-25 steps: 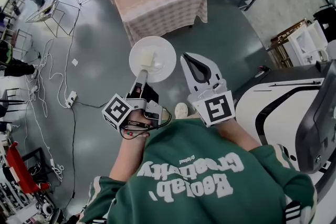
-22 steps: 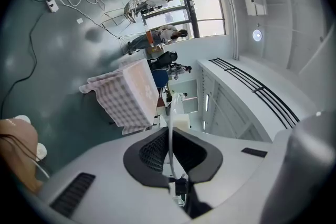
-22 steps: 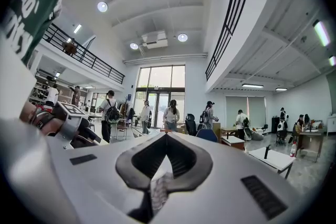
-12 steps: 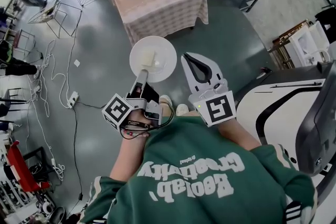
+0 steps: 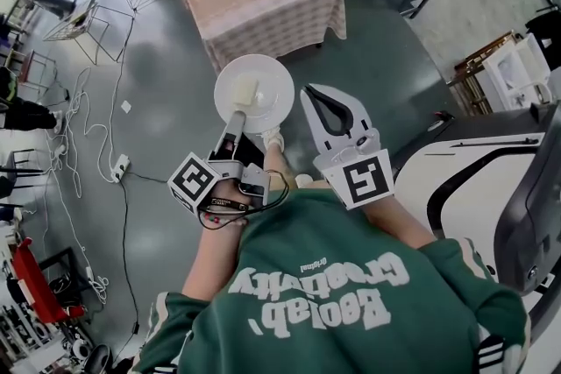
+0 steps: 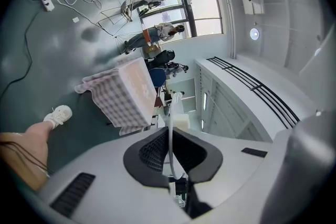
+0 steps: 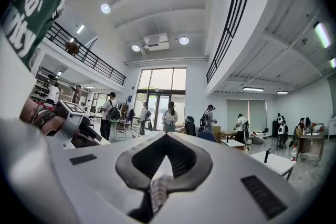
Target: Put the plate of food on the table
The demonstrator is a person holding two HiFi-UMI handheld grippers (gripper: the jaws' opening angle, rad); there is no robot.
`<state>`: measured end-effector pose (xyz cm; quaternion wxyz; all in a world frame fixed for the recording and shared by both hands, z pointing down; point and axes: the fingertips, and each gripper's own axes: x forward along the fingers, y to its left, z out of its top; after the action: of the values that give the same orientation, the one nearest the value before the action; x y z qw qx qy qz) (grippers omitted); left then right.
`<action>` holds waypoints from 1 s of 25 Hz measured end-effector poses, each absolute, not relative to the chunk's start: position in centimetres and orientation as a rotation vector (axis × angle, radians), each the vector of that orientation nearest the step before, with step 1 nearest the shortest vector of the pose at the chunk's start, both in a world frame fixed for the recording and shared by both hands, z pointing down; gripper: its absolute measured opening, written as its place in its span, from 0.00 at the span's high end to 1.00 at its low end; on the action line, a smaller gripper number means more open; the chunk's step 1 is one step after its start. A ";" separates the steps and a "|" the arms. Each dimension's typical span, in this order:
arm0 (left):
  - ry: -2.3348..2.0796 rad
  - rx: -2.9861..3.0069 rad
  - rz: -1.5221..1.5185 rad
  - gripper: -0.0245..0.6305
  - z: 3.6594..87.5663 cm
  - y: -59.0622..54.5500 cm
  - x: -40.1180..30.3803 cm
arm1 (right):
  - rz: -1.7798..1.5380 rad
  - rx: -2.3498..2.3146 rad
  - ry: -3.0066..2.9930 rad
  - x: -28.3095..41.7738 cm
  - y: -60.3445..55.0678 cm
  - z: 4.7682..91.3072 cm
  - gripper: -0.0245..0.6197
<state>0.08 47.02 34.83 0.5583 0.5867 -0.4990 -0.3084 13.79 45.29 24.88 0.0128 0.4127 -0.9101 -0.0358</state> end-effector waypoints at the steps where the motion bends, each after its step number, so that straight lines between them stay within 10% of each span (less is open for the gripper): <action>1: -1.175 1.390 -0.728 0.92 34.8 46.7 0.1 | -0.118 1.292 -2.840 13.8 45.0 24.8 0.94; 25: -1.122 1.428 -0.758 0.92 35.6 36.3 -1.7 | -0.181 1.343 -2.804 12.5 36.5 25.8 0.94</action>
<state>-1.71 36.32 35.65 0.5536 0.6043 -0.4747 -0.3208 12.54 36.46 25.80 0.0135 0.4311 -0.9003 -0.0580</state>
